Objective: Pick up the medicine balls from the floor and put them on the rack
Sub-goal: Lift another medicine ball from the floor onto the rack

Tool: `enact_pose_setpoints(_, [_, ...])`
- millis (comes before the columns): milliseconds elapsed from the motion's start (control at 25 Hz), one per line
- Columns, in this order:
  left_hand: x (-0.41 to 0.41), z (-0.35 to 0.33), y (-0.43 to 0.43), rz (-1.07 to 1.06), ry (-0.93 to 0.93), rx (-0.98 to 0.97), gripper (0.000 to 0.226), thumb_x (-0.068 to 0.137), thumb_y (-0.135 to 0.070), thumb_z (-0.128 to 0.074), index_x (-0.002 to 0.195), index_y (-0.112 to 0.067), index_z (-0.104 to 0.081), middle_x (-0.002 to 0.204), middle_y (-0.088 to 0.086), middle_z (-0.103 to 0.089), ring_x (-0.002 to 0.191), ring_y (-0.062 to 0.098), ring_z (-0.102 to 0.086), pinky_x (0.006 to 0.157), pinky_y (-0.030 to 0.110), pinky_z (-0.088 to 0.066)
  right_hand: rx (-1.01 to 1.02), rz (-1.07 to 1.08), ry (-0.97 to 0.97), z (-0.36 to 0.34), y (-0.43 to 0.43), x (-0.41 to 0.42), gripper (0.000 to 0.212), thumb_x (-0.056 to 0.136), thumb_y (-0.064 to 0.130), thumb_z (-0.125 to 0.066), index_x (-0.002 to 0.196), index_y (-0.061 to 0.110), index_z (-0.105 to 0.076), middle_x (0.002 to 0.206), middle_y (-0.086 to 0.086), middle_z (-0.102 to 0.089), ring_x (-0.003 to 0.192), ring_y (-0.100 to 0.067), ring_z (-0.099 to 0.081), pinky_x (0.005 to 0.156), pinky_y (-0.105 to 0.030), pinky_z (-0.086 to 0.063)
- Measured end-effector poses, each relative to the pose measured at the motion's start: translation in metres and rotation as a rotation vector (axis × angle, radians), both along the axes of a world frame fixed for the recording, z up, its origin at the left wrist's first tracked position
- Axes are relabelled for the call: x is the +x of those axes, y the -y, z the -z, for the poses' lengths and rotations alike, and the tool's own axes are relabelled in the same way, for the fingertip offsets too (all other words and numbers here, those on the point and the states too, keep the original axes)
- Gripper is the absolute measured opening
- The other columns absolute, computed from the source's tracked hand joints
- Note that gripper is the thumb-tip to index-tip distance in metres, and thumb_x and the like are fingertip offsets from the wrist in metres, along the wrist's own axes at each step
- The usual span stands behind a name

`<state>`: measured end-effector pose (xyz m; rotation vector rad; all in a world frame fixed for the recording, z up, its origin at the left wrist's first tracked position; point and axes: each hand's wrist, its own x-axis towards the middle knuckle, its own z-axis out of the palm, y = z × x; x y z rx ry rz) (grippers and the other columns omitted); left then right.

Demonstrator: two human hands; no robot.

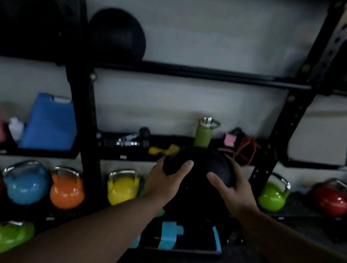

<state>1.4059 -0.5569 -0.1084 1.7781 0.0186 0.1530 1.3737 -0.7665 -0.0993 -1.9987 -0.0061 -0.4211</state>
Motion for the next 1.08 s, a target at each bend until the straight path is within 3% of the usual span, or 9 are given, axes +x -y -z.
enact_pose_setpoints(120, [0.002, -0.128, -0.021, -0.003, 0.172, -0.040, 0.091, 0.054, -0.094, -0.063, 0.123, -0.034, -0.068, 0.115, -0.007, -0.075, 0.109, 0.019, -0.070, 0.082, 0.027, -0.050, -0.039, 0.019, 0.175, -0.130, -0.023, 0.000, 0.100, 0.062, 0.084, -0.070, 0.147, 0.036, -0.050, 0.142, -0.003, -0.059, 0.127, -0.018, -0.059, 0.104, -0.025, -0.046])
enact_pose_setpoints(280, [-0.004, -0.244, -0.052, 0.017, 0.342, -0.048, 0.085, 0.057, -0.092, -0.066, 0.121, -0.037, -0.066, 0.117, -0.010, -0.073, 0.107, 0.015, -0.069, 0.088, 0.033, -0.055, -0.025, 0.015, 0.348, -0.237, -0.054, -0.010, 0.105, 0.062, 0.084, -0.071, 0.152, 0.034, -0.046, 0.144, -0.004, -0.057, 0.128, -0.021, -0.059, 0.109, -0.039, -0.049])
enact_pose_setpoints(400, [-0.006, -0.299, -0.069, 0.049, 0.443, -0.049, 0.083, 0.057, -0.092, -0.066, 0.120, -0.037, -0.066, 0.111, -0.016, -0.071, 0.102, 0.011, -0.069, 0.077, 0.025, -0.053, -0.025, 0.015, 0.412, -0.285, -0.071, -0.012, 0.109, 0.063, 0.085, -0.070, 0.155, 0.034, -0.041, 0.146, -0.005, -0.055, 0.129, -0.024, -0.058, 0.109, -0.047, -0.050])
enact_pose_setpoints(600, [0.021, -0.335, -0.067, 0.043, 0.480, -0.038, 0.097, 0.056, -0.093, -0.064, 0.130, -0.031, -0.064, 0.117, -0.009, -0.071, 0.105, 0.016, -0.069, 0.090, 0.035, -0.058, -0.043, 0.002, 0.453, -0.324, -0.066, 0.020, 0.113, 0.060, 0.090, -0.069, 0.156, 0.039, -0.038, 0.146, -0.005, -0.053, 0.128, -0.025, -0.058, 0.104, -0.040, -0.051])
enact_pose_setpoints(760, [0.075, -0.352, -0.052, 0.013, 0.550, -0.021, 0.076, 0.055, -0.091, -0.065, 0.112, -0.039, -0.063, 0.101, -0.019, -0.069, 0.092, 0.002, -0.066, 0.077, 0.025, -0.054, -0.005, -0.028, 0.501, -0.331, -0.049, 0.091, 0.121, 0.055, 0.096, -0.068, 0.156, 0.038, -0.036, 0.148, -0.007, -0.051, 0.130, -0.027, -0.057, 0.106, -0.045, -0.052])
enact_pose_setpoints(920, [0.160, -0.370, -0.037, -0.086, 0.549, 0.043, 0.089, 0.059, -0.091, -0.066, 0.128, -0.034, -0.065, 0.118, -0.010, -0.071, 0.108, 0.013, -0.069, 0.092, 0.036, -0.059, 0.053, -0.101, 0.547, -0.346, -0.037, 0.196, 0.118, 0.056, 0.094, -0.071, 0.154, 0.038, -0.036, 0.146, -0.003, -0.052, 0.127, -0.022, -0.058, 0.101, -0.036, -0.053])
enact_pose_setpoints(1080, [0.258, -0.371, -0.039, -0.224, 0.538, 0.211, 0.087, 0.082, -0.082, -0.062, 0.152, -0.031, -0.052, 0.147, 0.001, -0.058, 0.135, 0.023, -0.056, 0.112, 0.040, -0.047, 0.161, -0.203, 0.478, -0.349, -0.048, 0.317, 0.120, 0.055, 0.090, -0.076, 0.153, 0.036, -0.034, 0.148, -0.003, -0.049, 0.131, -0.025, -0.056, 0.108, -0.048, -0.052])
